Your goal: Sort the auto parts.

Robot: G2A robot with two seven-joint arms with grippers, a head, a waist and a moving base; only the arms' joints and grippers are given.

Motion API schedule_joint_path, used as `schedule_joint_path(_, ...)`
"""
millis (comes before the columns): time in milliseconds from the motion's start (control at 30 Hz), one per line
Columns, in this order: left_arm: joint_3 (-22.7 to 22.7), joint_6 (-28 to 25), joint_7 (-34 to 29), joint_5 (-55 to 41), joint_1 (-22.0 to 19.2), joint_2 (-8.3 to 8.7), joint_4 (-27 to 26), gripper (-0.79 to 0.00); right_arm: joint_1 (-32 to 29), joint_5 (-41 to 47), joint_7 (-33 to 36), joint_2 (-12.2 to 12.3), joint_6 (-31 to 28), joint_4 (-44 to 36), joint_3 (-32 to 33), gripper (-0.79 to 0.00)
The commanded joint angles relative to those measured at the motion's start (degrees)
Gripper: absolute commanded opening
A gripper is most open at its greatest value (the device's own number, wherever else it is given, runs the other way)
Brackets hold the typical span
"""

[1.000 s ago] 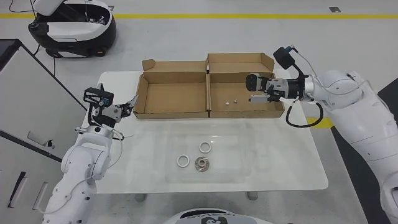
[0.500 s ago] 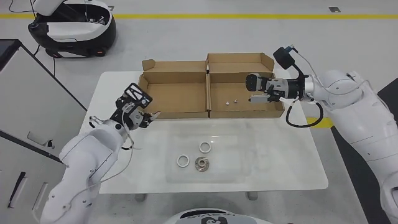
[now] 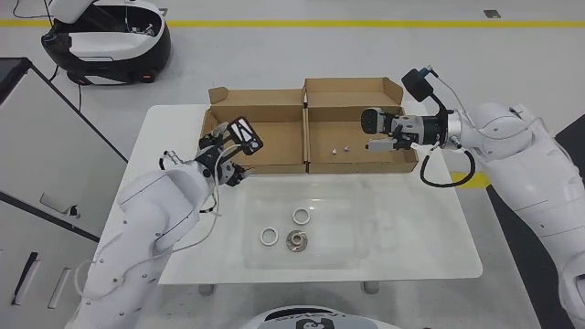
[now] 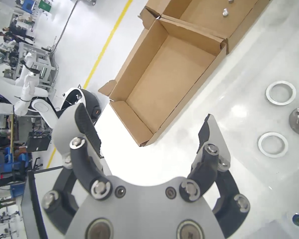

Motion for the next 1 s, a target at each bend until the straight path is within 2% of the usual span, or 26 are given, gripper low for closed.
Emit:
schedule_joint_path(0,1.6,-2.4,-2.6,-1.9,-1.3,-0.02,0.1,0.0,0.0,0.0,0.0,0.0,0.0,0.0,0.0,0.0)
schedule_joint_path(67,3.1,-5.1,-4.7,-4.1,-2.3,0.0,0.2,0.0,0.0,0.0,0.0,0.0,0.0,0.0,0.0,0.0)
schedule_joint_path(200,6.3,-5.6,-4.5,-7.8,-4.2,0.64,2.1,0.0,0.0,0.0,0.0,0.0,0.0,0.0,0.0,0.0)
schedule_joint_path(400,12.4,-4.4,-5.8,-12.3,-8.8,2.99,4.7,0.0,0.0,0.0,0.0,0.0,0.0,0.0,0.0,0.0)
schedule_joint_path(767,28.6,-0.4,-9.7,-23.7,-21.2,8.7,6.2,0.0,0.0,0.0,0.0,0.0,0.0,0.0,0.0,0.0)
schedule_joint_path(967,37.5,4.6,-14.7,-34.9,-30.1,10.67,6.8,0.0,0.0,0.0,0.0,0.0,0.0,0.0,0.0,0.0)
